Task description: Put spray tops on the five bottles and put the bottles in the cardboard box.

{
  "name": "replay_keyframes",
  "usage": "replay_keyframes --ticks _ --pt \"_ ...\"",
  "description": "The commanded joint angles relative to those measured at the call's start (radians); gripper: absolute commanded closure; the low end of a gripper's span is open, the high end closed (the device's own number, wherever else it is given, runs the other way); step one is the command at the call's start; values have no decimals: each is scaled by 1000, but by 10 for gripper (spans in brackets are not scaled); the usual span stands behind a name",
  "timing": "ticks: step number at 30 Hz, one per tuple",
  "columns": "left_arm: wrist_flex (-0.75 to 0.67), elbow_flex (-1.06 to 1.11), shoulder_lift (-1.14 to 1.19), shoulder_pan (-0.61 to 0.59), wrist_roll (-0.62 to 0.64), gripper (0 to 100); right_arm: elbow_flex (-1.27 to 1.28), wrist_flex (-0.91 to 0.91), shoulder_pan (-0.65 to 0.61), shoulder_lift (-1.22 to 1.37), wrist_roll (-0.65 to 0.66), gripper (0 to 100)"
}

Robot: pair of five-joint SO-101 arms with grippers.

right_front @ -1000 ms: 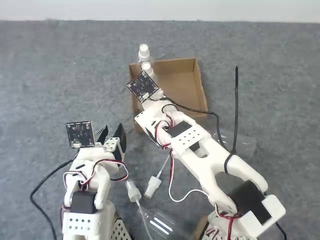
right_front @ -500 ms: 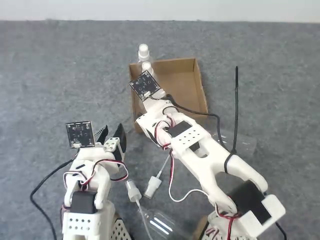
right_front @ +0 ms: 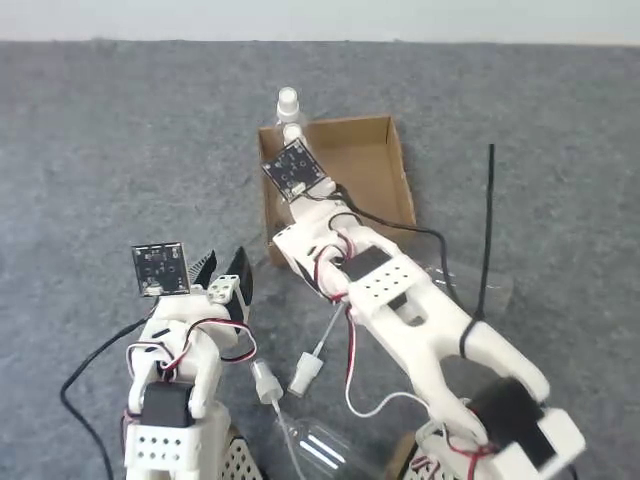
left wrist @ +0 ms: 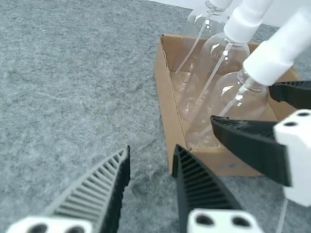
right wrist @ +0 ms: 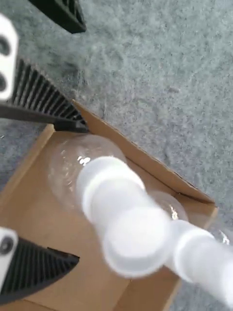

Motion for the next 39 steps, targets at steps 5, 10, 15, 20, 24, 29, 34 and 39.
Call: replay_keyframes --ticks 5,10,15,20,24,29,34,39 --pt "5 -13 -11 -5 -8 863 -9 148 -13 -148 -12 690" --pt "5 -13 -11 -5 -8 863 -9 248 -13 -202 -11 690" --pt "3 -13 -12 -9 -8 863 -9 332 -13 -274 -11 690" --pt "-43 -13 -14 -109 -3 863 -9 423 -13 -360 -12 690" --pt "-89 -13 -14 -184 -2 863 -8 486 -13 -421 -12 690" --pt "-120 -13 -14 -236 -2 863 -3 578 -42 -456 -12 690" --pt "-124 -13 -14 -241 -2 863 -3 708 -160 -463 -15 690" --pt "-152 -13 -14 -288 -2 863 -3 814 -246 -463 -18 690"
